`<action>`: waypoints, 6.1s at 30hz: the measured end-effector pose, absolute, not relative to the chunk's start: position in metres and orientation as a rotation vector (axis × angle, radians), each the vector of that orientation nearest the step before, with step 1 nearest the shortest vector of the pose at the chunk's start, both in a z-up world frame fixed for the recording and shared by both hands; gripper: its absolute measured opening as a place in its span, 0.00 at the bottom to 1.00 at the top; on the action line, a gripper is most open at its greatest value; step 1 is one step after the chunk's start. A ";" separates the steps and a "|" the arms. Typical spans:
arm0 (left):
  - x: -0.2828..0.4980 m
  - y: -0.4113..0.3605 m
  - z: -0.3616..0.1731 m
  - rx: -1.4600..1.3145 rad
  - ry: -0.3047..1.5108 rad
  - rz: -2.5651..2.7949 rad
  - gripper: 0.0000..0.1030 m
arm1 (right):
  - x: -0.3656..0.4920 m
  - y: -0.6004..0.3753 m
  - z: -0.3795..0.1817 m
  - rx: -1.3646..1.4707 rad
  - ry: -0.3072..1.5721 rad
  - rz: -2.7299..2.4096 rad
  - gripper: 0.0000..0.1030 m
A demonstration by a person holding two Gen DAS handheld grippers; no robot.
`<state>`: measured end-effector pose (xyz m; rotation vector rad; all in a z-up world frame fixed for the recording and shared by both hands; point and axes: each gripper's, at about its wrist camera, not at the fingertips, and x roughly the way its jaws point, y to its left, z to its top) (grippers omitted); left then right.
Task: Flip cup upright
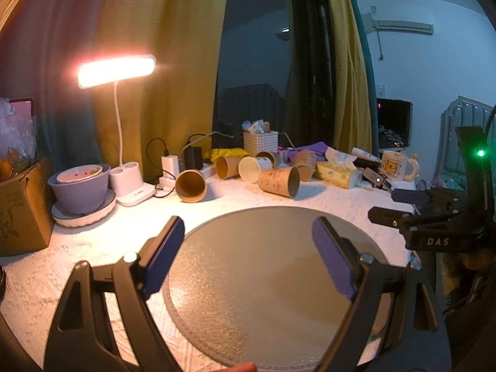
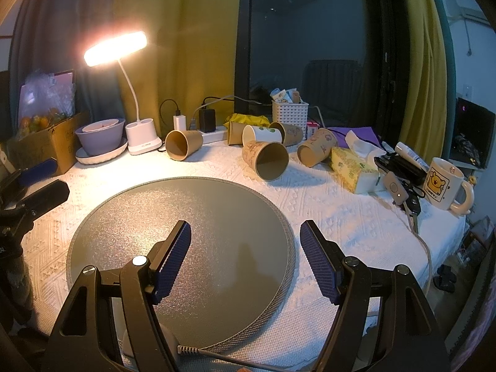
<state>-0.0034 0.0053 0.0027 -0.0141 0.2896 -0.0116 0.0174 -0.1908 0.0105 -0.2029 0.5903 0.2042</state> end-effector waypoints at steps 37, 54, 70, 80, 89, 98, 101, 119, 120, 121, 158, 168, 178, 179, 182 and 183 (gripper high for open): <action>0.115 0.020 0.019 0.059 0.603 -0.016 0.83 | 0.120 -0.219 0.012 -0.196 0.646 0.219 0.74; 0.330 -0.008 0.022 0.229 0.759 -0.178 0.83 | 0.262 -0.270 0.010 -0.090 0.722 0.180 0.74; 0.451 -0.031 -0.014 0.348 0.850 -0.223 0.83 | 0.313 -0.292 0.002 0.000 0.763 0.168 0.74; 0.473 -0.036 -0.027 0.373 0.892 -0.243 0.72 | 0.314 -0.295 0.002 0.015 0.758 0.167 0.74; 0.476 -0.031 -0.017 0.328 0.906 -0.263 0.63 | 0.308 -0.295 0.009 0.008 0.749 0.146 0.74; 0.437 -0.025 0.034 0.307 0.820 -0.292 0.62 | 0.279 -0.283 0.036 -0.017 0.708 0.141 0.74; 0.410 -0.020 0.059 0.292 0.784 -0.310 0.63 | 0.265 -0.275 0.047 -0.030 0.695 0.150 0.74; 0.199 -0.029 0.061 0.270 0.761 -0.361 0.63 | 0.144 -0.253 0.056 -0.077 0.784 0.306 0.74; 0.192 -0.029 0.057 0.258 0.768 -0.365 0.63 | 0.137 -0.253 0.056 -0.078 0.787 0.310 0.74; 0.181 -0.030 0.052 0.247 0.777 -0.371 0.63 | 0.131 -0.252 0.055 -0.080 0.790 0.314 0.74; 0.107 -0.008 -0.007 -0.062 0.801 -0.444 0.88 | 0.075 -0.190 0.002 -0.455 0.878 0.707 0.74; 0.055 0.057 -0.020 -0.308 0.674 -0.287 0.88 | 0.074 -0.089 -0.019 -1.117 0.717 1.082 0.77; 0.027 0.111 -0.023 -0.450 0.591 -0.127 0.88 | 0.095 -0.043 -0.059 -1.285 0.809 1.111 0.77; 0.028 0.111 -0.026 -0.444 0.613 -0.109 0.88 | 0.094 -0.038 -0.063 -1.309 0.818 1.107 0.77; 0.029 0.106 -0.033 -0.417 0.654 -0.095 0.88 | 0.093 -0.028 -0.071 -1.356 0.860 1.105 0.77; 0.028 0.104 -0.034 -0.409 0.657 -0.104 0.88 | 0.092 -0.026 -0.072 -1.368 0.870 1.101 0.77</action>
